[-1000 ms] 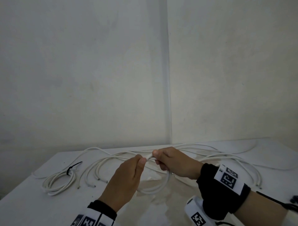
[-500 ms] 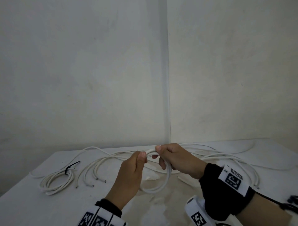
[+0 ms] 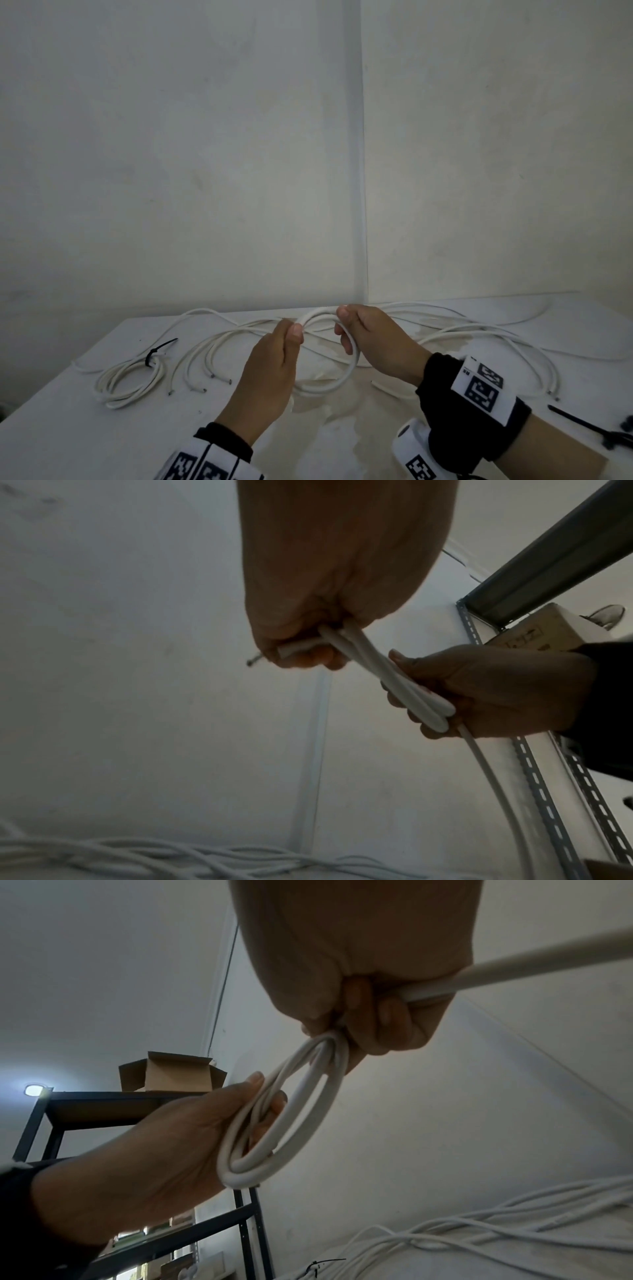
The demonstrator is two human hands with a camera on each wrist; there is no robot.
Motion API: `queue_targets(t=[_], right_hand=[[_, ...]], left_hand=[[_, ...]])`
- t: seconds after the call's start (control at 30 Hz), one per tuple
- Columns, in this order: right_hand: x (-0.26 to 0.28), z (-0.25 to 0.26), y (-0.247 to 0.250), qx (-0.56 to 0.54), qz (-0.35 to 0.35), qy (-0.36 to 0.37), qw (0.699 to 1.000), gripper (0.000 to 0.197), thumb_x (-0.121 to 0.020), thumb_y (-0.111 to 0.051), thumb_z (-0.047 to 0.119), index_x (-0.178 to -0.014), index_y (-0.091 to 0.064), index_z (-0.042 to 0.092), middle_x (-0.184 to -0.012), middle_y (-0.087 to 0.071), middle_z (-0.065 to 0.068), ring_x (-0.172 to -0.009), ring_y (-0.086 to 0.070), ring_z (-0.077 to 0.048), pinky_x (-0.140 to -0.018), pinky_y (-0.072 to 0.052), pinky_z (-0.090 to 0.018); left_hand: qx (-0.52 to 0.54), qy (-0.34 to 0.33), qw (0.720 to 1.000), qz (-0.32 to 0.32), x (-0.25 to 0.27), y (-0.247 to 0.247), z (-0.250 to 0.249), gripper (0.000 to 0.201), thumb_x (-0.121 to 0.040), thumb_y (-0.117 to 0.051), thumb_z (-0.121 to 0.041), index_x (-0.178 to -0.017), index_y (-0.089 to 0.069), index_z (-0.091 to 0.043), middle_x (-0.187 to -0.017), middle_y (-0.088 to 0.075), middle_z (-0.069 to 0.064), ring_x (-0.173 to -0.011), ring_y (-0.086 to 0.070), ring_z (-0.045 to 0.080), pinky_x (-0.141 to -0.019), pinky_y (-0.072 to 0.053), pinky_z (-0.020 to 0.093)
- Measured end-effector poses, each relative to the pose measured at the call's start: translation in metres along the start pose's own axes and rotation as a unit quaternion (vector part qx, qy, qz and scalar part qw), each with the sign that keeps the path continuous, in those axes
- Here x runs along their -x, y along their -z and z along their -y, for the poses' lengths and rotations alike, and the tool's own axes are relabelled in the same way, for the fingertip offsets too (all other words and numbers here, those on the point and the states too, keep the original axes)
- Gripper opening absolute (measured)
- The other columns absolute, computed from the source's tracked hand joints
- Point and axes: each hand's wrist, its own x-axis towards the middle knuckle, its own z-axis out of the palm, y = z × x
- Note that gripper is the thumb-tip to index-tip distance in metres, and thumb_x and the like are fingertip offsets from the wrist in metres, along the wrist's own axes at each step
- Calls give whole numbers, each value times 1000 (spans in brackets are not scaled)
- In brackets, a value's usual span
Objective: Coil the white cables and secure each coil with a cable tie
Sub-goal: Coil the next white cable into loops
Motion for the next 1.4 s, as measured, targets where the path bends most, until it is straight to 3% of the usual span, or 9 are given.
queue_targets(t=[0.2, 0.27, 0.37, 0.63, 0.87, 0.97, 1.13, 1.27, 1.4], right_hand=[[-2, 6, 7, 37, 43, 5, 998, 38, -99, -30, 36, -69, -49, 22, -55, -50, 8, -46, -42, -1, -53, -34, -14], [-3, 9, 10, 53, 63, 14, 997, 39, -99, -30, 35, -67, -48, 23, -54, -50, 7, -45, -43, 0, -53, -34, -14], [-4, 11, 12, 70, 84, 15, 994, 40, -100, -30, 35, -66, -48, 23, -53, -50, 7, -43, -44, 0, -52, -34, -12], [-4, 11, 20, 73, 88, -1, 993, 40, -100, -31, 35, -66, -49, 22, -53, -50, 7, -50, -44, -5, -59, -38, -20], [-7, 7, 21, 55, 66, 5, 996, 39, -98, -35, 36, -66, -51, 22, -49, -48, 7, -43, -41, -1, -52, -35, -15], [-6, 7, 22, 55, 73, 6, 996, 39, -98, -34, 37, -66, -51, 23, -50, -49, 8, -43, -42, 0, -52, -36, -14], [-4, 4, 18, 31, 68, 11, 997, 40, -98, -35, 36, -66, -54, 21, -49, -51, 8, -45, -43, 0, -53, -37, -13], [-3, -5, 19, 20, 47, 26, 998, 46, -98, -35, 36, -70, -53, 5, -59, -50, 3, -56, -43, -6, -60, -35, -19], [2, -25, 28, 13, 11, 15, 1000, 34, -98, -35, 31, -74, -57, 20, -54, -43, 10, -46, -40, 2, -53, -30, -12]], left_hand=[[251, 164, 952, 61, -4, 9, -6, 43, -100, -27, -28, -78, -58, -7, -48, -51, -1, -49, -50, 14, -63, -47, 31], [299, 196, 931, 78, -5, 9, -15, 50, -99, -24, -34, -77, -58, -5, -49, -52, 5, -45, -52, 17, -54, -49, 28], [250, 183, 946, 90, -5, 5, -20, 48, -98, -27, -39, -78, -56, -8, -48, -50, 1, -41, -47, 13, -44, -39, 21], [188, 125, 973, 55, 1, -10, -21, 33, -98, -35, -24, -70, -46, -11, -49, -34, -8, -43, -33, 6, -46, -33, 15], [336, 172, 921, 96, 1, -5, -21, 33, -98, -35, -28, -77, -48, -6, -51, -36, -4, -45, -47, 12, -50, -41, 22], [322, 164, 926, 107, 0, -4, -21, 33, -97, -35, -30, -75, -45, -8, -51, -34, -7, -42, -37, 8, -47, -37, 20], [302, 175, 933, 90, 1, -7, -21, 35, -97, -36, -31, -70, -42, -11, -50, -31, -7, -41, -30, 7, -46, -34, 20], [331, 186, 923, 61, -2, -5, -17, 34, -97, -36, -28, -70, -41, -9, -48, -29, -6, -39, -27, 7, -43, -31, 19], [382, 199, 903, -9, -7, 6, -9, 33, -98, -35, -23, -69, -42, -8, -44, -30, -7, -34, -26, 6, -35, -29, 17]])
